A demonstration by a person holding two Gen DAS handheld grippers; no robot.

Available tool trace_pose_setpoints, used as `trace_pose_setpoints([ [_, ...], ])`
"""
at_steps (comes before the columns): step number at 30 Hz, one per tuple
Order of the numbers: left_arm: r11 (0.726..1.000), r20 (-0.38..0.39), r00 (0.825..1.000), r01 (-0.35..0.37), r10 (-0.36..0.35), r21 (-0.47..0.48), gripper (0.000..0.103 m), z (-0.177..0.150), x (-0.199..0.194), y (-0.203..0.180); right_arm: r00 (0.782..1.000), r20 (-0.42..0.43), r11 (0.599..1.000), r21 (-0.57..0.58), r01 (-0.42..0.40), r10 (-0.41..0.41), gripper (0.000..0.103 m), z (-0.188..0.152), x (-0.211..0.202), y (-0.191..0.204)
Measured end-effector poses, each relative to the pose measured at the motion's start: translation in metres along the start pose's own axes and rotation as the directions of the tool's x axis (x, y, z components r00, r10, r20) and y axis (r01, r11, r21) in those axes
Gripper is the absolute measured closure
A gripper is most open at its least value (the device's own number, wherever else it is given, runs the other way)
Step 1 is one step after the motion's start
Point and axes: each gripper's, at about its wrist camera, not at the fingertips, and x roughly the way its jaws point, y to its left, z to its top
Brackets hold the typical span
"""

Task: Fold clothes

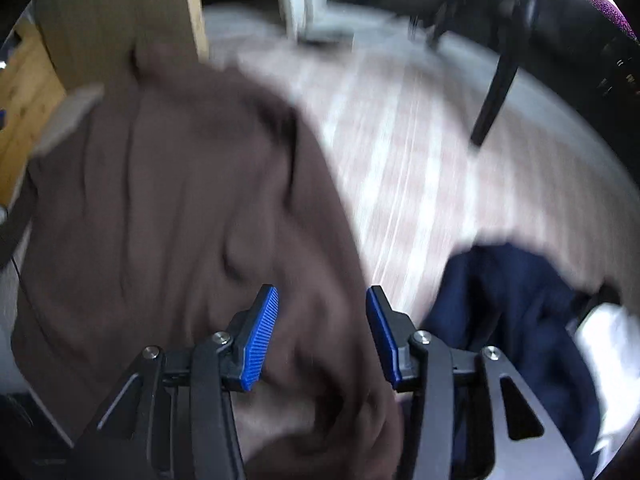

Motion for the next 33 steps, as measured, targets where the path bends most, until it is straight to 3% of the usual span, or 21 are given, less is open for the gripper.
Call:
trace_pose_setpoints([
  [1,1.0,-0.021,1.0,0.0,0.0,-0.009,0.073,-0.016,-0.01,0.008,0.999,-0.001,0.999,-0.025,0.033,-0.033,0.058,-0.007,0.006,0.004],
  [3,1.0,-0.051,0.999,0.001,-0.003,-0.03,0.073,-0.037,-0.014,0.0,0.995,0.001,0.993,-0.066,0.098,-0.098,0.091,-0.012,0.013,0.011],
  [4,0.999,-0.06,0.998,0.003,-0.006,-0.04,0.073,-0.049,-0.021,0.0,0.99,0.01,0.988,-0.074,0.139,-0.138,0.095,-0.014,0.013,0.012],
  [7,0.995,-0.102,0.994,0.035,-0.045,-0.094,0.073,-0.09,-0.04,-0.002,0.953,0.071,0.955,-0.006,0.297,-0.295,0.094,-0.013,-0.005,0.006],
  [8,0.993,-0.126,0.99,0.052,-0.066,-0.108,0.073,-0.105,-0.043,-0.004,0.951,0.086,0.955,0.027,0.296,-0.297,0.087,-0.015,-0.015,0.004],
  [11,0.985,-0.203,0.971,0.1,-0.127,-0.139,0.073,-0.149,-0.05,-0.015,0.963,0.128,0.971,0.076,0.228,-0.236,0.073,-0.035,-0.052,0.011],
  [13,0.98,-0.236,0.957,0.134,-0.167,-0.15,0.073,-0.175,-0.057,-0.022,0.974,0.166,0.987,0.068,0.147,-0.156,0.072,-0.056,-0.076,0.028],
  [17,0.965,-0.282,0.93,0.187,-0.235,-0.186,0.073,-0.217,-0.074,-0.024,0.988,0.152,0.998,0.054,-0.016,0.007,0.061,-0.126,-0.102,0.063],
  [23,0.938,-0.323,0.886,0.273,-0.332,-0.215,0.067,-0.251,-0.073,-0.043,0.987,0.058,0.975,0.155,-0.159,0.151,0.061,-0.247,-0.081,0.101],
  [27,0.946,-0.349,0.88,0.287,-0.323,-0.153,0.068,-0.258,-0.065,-0.06,0.981,0.045,0.95,0.248,-0.192,0.186,0.061,-0.292,-0.066,0.111],
  [29,0.945,-0.348,0.879,0.294,-0.327,-0.146,0.075,-0.258,-0.066,-0.063,0.98,0.063,0.945,0.26,-0.199,0.19,0.061,-0.305,-0.067,0.114],
  [31,0.943,-0.347,0.877,0.302,-0.332,-0.138,0.094,-0.258,-0.067,-0.066,0.978,0.067,0.946,0.25,-0.206,0.195,0.061,-0.314,-0.07,0.118],
  [33,0.942,-0.346,0.876,0.309,-0.336,-0.131,0.098,-0.258,-0.069,-0.069,0.98,0.063,0.954,0.226,-0.199,0.19,0.061,-0.322,-0.073,0.124],
])
